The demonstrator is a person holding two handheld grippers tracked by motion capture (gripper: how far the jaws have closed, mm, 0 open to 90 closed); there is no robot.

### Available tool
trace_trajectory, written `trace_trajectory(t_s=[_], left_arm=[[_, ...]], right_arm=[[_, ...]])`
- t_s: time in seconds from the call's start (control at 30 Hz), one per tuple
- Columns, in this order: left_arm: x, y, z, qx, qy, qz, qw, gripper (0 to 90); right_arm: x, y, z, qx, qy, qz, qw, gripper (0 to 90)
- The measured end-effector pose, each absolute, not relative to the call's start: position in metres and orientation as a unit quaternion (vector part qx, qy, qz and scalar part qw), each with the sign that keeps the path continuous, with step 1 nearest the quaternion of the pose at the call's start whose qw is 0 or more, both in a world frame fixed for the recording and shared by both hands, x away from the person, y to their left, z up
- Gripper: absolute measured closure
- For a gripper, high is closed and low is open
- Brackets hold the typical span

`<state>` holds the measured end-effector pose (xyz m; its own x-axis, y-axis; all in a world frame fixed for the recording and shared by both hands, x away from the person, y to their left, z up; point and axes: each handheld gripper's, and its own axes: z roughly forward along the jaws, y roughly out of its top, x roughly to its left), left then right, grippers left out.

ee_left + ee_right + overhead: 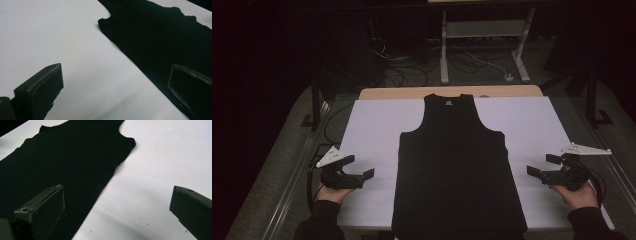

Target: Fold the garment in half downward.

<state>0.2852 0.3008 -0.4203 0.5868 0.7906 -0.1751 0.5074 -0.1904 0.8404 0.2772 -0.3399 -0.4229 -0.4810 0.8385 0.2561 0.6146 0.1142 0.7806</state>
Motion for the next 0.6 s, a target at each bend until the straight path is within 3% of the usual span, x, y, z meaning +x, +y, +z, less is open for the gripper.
trace_trajectory(t_s=[0.6], left_arm=[[0.2867,0.3015,-0.4179,0.757,0.429,0.147,0.47,0.0]], right_arm=[[0.2773,-0.3403,-0.4214,0.494,0.734,0.448,0.127,0.0]])
